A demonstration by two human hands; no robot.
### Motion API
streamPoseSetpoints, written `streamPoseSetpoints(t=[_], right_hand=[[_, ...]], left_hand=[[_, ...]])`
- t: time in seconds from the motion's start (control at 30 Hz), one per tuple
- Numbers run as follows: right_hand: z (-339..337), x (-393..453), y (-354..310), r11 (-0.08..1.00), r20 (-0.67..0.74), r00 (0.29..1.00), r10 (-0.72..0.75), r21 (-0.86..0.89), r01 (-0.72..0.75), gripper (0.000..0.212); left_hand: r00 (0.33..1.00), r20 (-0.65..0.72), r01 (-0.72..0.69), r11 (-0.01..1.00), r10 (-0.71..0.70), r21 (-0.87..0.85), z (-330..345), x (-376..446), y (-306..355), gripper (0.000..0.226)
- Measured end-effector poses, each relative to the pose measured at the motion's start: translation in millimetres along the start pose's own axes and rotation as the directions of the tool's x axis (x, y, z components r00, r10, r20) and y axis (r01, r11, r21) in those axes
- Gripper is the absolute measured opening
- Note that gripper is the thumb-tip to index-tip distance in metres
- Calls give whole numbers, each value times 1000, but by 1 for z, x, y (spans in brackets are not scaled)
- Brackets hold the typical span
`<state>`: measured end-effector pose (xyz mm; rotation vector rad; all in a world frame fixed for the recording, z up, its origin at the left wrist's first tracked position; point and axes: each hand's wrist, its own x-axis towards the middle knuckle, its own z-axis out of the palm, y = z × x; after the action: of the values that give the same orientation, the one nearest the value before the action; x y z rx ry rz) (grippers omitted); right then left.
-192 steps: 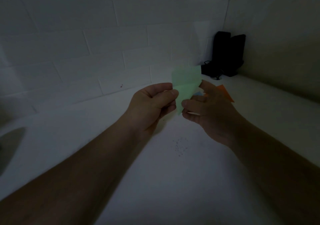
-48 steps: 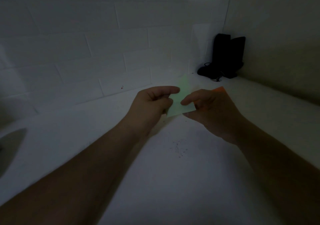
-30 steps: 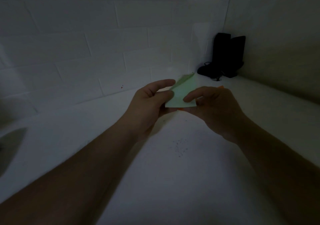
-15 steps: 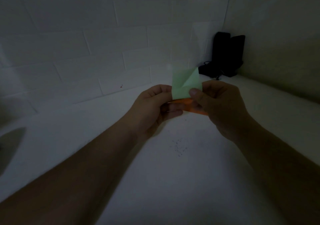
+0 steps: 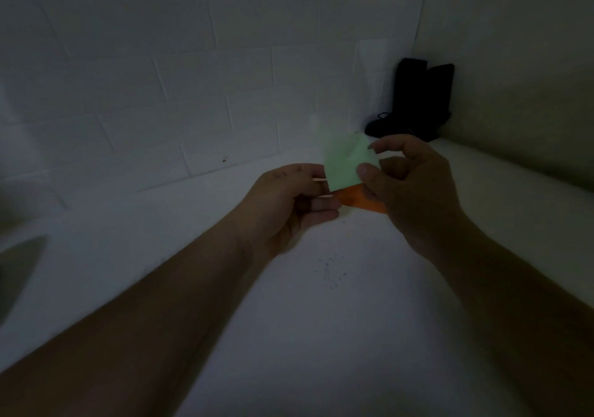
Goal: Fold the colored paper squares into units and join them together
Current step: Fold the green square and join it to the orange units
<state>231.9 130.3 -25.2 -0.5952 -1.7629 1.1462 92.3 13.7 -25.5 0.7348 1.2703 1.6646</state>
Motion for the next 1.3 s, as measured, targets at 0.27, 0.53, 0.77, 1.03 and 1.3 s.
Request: streamPoseSetpoints(t=[0.27, 0.53, 0.77, 1.03, 1.3], right_hand=[[1, -1, 0, 999, 6, 1000, -29, -31, 29, 34], [13, -8, 0, 965, 185, 971, 152, 183, -186, 85], [13, -4, 3, 964, 181, 967, 180, 163, -210, 77], [8, 2, 5, 946, 129, 971, 203, 230, -228, 81], [2, 4, 9, 929, 178, 960, 218, 263, -260, 72]], left_hand=[[995, -67, -61, 983, 74, 175, -1, 2, -7, 7], [993, -56, -97, 983, 107, 153, -1, 3, -10, 15], [982, -75, -153, 969, 170, 194, 0, 2, -10, 16], [975, -100, -170, 955, 199, 244, -1, 4, -11, 14], [974, -110, -161, 947, 198, 280, -4, 8, -11, 12]])
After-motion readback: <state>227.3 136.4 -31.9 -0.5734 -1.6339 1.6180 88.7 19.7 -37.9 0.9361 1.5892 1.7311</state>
